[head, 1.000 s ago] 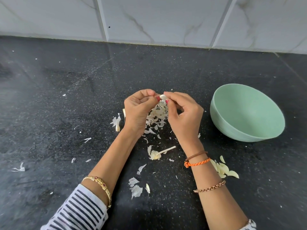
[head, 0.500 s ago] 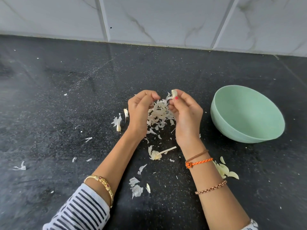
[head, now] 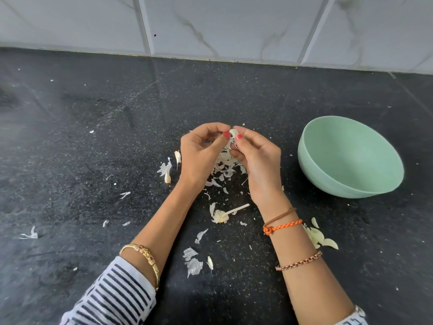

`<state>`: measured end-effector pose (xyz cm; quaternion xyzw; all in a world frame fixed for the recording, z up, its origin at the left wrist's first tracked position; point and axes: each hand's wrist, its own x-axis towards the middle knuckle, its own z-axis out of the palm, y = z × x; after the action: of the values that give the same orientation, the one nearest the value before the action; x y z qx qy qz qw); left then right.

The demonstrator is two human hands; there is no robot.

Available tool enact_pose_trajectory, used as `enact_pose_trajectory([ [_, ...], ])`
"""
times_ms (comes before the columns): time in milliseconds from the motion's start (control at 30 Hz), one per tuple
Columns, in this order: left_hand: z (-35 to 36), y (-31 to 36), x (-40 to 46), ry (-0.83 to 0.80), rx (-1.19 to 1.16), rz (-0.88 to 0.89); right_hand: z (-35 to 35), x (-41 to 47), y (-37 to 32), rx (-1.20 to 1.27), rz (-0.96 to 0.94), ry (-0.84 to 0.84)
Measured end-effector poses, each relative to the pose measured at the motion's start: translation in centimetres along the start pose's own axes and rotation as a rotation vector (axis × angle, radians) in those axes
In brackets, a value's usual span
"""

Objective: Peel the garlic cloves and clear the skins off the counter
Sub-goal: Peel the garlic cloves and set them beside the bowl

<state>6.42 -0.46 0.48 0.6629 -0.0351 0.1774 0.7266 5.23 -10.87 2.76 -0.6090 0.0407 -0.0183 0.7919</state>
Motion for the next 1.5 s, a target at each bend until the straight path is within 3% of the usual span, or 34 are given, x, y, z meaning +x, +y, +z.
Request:
enact_pose_trajectory([
  [733, 0.2, -0.2, 0.0, 0.001, -0.048, -0.029, -0.4, 0.3, 0.3, -0.158, -0.036, 0.036],
  [1100, -0.2, -0.2, 0.2, -0.02, -0.001, 0.004, -0.7, 0.6, 1.0, -0.48, -0.334, 0.087],
  [1333, 0.2, 0.0, 0.3, 0.066, -0.092, -0.12, -0.3, 0.3, 0.0, -0.126, -0.06, 0.018],
  [1500, -0.4, 0.5, 0.7, 0.126, -0.03, -0.12, -0.8, 0.6, -0.4, -0.017, -0.013, 0.045],
])
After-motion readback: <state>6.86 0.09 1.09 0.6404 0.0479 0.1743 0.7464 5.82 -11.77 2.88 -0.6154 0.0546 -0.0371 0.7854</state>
